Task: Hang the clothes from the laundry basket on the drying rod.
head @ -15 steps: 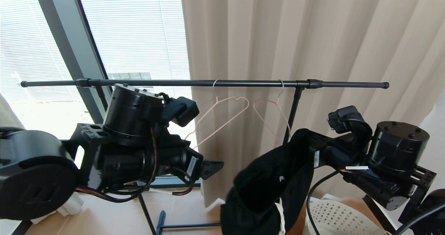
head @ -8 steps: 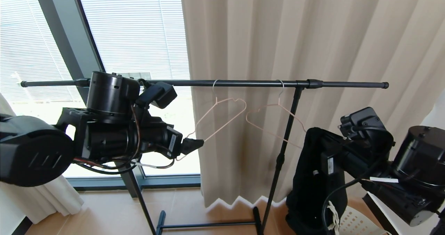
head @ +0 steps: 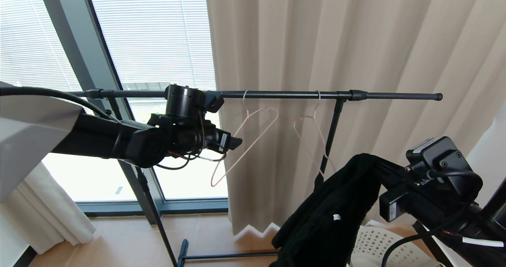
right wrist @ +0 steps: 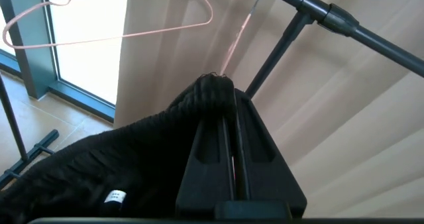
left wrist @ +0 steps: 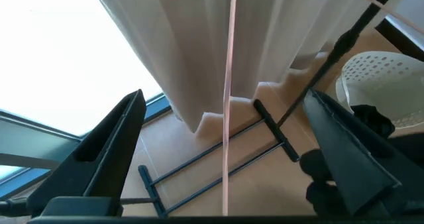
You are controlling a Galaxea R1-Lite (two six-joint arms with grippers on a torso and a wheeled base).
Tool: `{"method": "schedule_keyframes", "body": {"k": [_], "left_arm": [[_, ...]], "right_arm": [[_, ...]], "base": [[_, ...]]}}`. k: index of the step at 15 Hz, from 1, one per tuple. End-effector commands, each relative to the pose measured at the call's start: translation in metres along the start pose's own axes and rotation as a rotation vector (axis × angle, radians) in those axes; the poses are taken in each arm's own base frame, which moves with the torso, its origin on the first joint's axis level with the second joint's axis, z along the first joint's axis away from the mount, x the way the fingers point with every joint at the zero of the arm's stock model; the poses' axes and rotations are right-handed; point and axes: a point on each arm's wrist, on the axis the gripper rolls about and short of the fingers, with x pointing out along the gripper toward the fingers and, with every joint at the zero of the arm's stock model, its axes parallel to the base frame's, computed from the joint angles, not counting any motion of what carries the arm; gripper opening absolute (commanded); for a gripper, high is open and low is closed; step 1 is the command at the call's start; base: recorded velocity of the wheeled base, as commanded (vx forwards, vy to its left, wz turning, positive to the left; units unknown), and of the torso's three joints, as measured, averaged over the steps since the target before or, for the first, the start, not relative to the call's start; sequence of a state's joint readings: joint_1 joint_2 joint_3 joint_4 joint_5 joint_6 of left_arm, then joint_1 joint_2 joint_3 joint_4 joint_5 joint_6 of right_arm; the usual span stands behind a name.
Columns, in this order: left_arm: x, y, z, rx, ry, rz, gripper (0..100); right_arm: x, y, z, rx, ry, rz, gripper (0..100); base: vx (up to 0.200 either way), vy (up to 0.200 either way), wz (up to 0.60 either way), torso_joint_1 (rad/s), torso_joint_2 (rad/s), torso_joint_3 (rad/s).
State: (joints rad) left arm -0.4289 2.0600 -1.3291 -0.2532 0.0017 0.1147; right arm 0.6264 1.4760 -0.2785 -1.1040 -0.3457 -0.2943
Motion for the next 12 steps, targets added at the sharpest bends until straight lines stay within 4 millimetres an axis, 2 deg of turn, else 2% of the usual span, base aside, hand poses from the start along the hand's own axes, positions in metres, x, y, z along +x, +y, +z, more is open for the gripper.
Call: {"method": "schedule_keyframes", "body": {"k": [1, 4, 10, 11, 12], "left_arm": [[0.039, -0.002, -0.014, -0.007, 0.038, 0.012, 100], [0.06, -0.003, -0.022, -0.03, 0.056, 0.009, 100], [0.068, -0.006, -0.03, -0.053, 0.075, 0.007, 100], [0.068, -0.005, -0.029, -0.056, 0.074, 0.007, 0], [0.068, -0.006, -0.033, -0.055, 0.087, 0.019, 0]], "right_arm": [[-0.002, 0.002, 0.001, -0.001, -0.005, 0.011, 0], [0.0, 0.004, -0.001, -0.004, 0.007, 0.015, 0], [0.002, 0.005, -0.003, -0.008, 0.017, 0.018, 0], [0.002, 0.005, -0.003, -0.008, 0.017, 0.018, 0], [0.002, 0.005, -0.003, -0.008, 0.017, 0.018, 0]], "base": [[0.0, 0.0, 0.0, 0.0, 0.0, 0.0], [0.0, 0.0, 0.0, 0.0, 0.0, 0.0], [0.0, 0.0, 0.0, 0.0, 0.0, 0.0], [0.0, 0.0, 0.0, 0.0, 0.0, 0.0], [0.0, 0.0, 0.0, 0.0, 0.0, 0.0]]}}
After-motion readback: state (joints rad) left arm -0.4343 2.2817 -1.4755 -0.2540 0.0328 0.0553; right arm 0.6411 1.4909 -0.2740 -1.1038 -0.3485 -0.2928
